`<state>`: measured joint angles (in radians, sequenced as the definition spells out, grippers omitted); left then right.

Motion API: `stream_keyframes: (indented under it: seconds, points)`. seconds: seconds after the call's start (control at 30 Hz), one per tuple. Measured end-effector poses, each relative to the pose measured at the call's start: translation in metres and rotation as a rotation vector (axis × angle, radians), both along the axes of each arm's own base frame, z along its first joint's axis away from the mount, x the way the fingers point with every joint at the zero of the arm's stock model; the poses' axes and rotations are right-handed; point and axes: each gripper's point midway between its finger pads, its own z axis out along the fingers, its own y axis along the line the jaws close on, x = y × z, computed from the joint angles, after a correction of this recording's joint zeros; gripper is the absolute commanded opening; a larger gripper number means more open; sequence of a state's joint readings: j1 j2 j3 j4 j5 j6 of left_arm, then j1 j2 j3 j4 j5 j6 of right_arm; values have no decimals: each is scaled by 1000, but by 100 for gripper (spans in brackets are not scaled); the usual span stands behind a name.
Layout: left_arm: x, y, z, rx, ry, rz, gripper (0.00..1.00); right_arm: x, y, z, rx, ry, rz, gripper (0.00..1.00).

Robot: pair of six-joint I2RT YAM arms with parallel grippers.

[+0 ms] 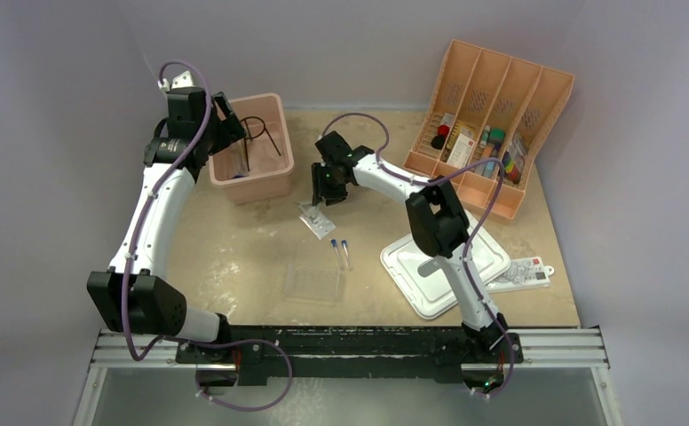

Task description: Organize the chemistry lab equipment

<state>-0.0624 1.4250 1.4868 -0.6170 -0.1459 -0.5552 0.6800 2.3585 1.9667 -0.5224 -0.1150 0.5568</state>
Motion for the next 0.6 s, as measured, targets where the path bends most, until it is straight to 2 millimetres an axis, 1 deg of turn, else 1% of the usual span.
stream_keyframes:
  seconds: [0.1,0.2,0.4,0.6]
  points:
    - [0,0,0,7,0,4,79,3,2,-1,-2,-1,0,37]
    - [0,-1,0,12,1,5,78,6,1,-2,-16,-3,-8,35]
    - [-1,-1,0,16,2,7,78,4,-3,-4,-40,11,-14,34]
    - [-1,-1,0,17,2,8,78,3,4,-3,-12,28,6,35]
